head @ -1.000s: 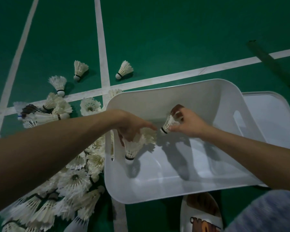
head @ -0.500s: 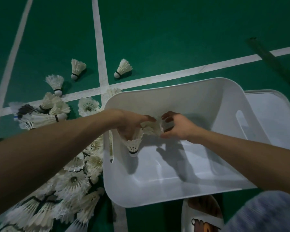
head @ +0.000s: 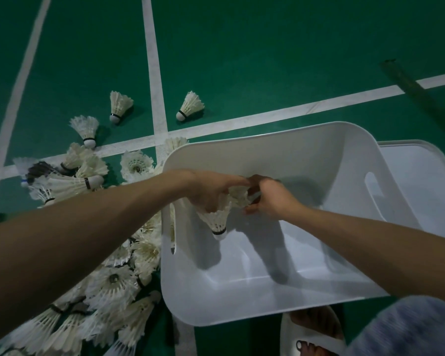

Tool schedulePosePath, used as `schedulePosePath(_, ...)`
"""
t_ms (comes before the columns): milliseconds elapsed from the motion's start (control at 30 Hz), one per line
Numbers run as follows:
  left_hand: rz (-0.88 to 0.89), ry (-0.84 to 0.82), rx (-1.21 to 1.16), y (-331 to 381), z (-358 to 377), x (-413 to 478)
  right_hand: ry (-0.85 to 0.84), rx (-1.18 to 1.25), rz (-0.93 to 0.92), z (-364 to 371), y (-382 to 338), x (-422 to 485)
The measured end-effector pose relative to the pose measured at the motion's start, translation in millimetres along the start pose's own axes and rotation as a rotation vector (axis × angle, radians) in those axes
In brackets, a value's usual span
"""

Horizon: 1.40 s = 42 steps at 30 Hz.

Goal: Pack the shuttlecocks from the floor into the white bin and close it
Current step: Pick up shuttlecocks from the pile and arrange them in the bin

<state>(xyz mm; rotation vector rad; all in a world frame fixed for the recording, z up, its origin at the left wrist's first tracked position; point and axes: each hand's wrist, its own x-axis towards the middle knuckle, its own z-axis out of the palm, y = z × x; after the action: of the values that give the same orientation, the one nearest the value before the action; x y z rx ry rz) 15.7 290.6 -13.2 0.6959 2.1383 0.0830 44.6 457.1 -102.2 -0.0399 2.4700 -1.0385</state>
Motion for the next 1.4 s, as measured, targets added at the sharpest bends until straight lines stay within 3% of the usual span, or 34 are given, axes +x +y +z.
schedulePosePath(167,-0.020,-0.025,0.066,-0.1,6.0,9.9,-0.044,-0.002,-0.025,-14.4,-0.1,-9.0)
schedulePosePath(267,-0.027,-0.022,0.008,-0.6,5.8,10.0,0.040,0.173,0.001,-25.2,-2.6,-26.1)
schedulePosePath(367,-0.012,0.020,-0.021,-2.3,5.8,9.9,-0.076,0.287,-0.056,-24.1,-12.2,-47.7)
schedulePosePath(533,-0.105,0.058,-0.179,-5.9,12.1,16.4,-0.045,0.146,-0.122,-4.0,-31.0,-53.9)
schedulePosePath(700,-0.076,0.092,-0.236,-4.4,13.5,17.1,0.032,0.144,-0.158,10.5,-31.4,-44.9)
schedulePosePath(800,-0.124,0.074,-0.294,-7.0,9.6,18.6,-0.054,0.104,-0.195,1.8,-24.8,-48.8)
schedulePosePath(900,-0.107,0.036,-0.361,-7.2,5.3,19.3,-0.217,-0.131,-0.206,-21.8,-8.0,-50.1)
schedulePosePath(1000,-0.015,0.062,-0.158,-4.7,3.5,18.7,-0.199,-0.225,-0.149,-40.5,9.1,-43.1)
schedulePosePath(1133,0.008,0.170,0.097,-1.0,7.1,18.7,-0.101,-0.072,-0.018,-48.9,17.9,-30.0)
schedulePosePath(1300,-0.010,0.198,0.163,-1.6,16.0,23.9,0.142,0.270,0.117,-36.5,21.6,-22.6)
schedulePosePath(1400,-0.028,0.203,0.150,-3.9,12.3,24.3,0.202,0.537,0.211,-21.3,16.2,-21.2)
